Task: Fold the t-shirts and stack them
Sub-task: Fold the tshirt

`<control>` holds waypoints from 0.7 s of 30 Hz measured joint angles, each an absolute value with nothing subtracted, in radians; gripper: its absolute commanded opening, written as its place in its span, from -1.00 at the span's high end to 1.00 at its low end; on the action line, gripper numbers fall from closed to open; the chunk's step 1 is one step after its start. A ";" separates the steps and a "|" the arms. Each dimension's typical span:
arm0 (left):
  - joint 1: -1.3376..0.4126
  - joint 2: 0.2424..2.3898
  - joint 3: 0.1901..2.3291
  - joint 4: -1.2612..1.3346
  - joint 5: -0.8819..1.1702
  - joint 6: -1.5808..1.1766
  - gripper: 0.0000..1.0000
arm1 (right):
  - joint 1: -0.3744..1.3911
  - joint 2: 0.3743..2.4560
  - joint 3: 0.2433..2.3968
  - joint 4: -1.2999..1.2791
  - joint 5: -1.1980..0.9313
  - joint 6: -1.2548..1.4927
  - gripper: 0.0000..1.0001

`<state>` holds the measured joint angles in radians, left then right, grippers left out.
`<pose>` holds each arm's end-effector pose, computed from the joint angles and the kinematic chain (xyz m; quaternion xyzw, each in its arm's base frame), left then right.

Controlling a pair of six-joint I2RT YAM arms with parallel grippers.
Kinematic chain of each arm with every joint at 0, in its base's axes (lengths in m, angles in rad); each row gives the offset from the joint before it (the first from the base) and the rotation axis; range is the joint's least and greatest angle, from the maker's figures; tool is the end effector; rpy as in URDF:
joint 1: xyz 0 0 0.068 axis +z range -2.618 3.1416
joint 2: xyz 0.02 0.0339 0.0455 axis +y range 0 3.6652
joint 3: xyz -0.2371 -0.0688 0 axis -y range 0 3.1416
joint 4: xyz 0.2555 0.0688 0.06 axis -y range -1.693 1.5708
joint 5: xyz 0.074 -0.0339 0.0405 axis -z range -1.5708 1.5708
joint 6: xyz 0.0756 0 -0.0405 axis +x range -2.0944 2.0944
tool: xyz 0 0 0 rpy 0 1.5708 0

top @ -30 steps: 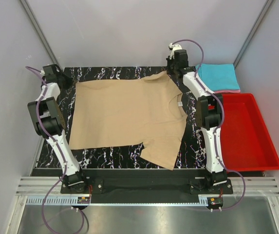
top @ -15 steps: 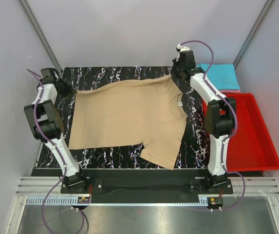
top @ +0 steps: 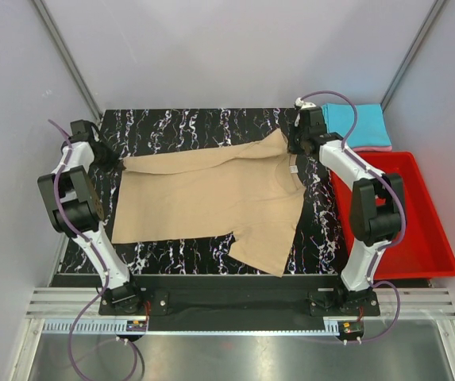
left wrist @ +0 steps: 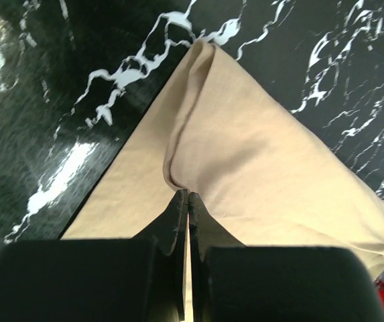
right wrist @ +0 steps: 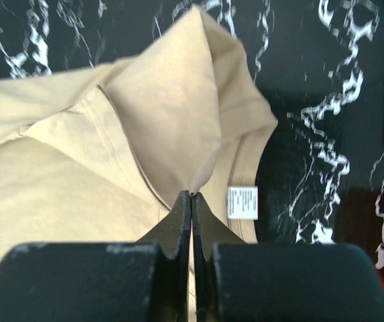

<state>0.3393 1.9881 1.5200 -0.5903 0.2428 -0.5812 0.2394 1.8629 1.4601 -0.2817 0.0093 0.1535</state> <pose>0.4242 0.1304 0.1401 -0.3990 0.8740 -0.1466 0.2356 0.4497 0.1090 0.2010 -0.0368 0.9026 0.0796 0.4214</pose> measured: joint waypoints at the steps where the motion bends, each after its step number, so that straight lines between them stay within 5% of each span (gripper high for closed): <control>1: 0.339 1.982 1.510 -0.591 0.236 -0.579 1.00 | 0.239 1.861 1.443 -0.281 0.009 0.154 1.00; 21: 0.334 1.978 1.512 -0.656 0.105 -0.520 1.00 | 0.234 1.831 1.288 -0.226 0.032 0.158 1.00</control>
<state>0.3336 1.9781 1.5120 -0.6559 0.1047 -0.5201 0.2337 1.8309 1.2884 -0.2260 0.0319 0.1577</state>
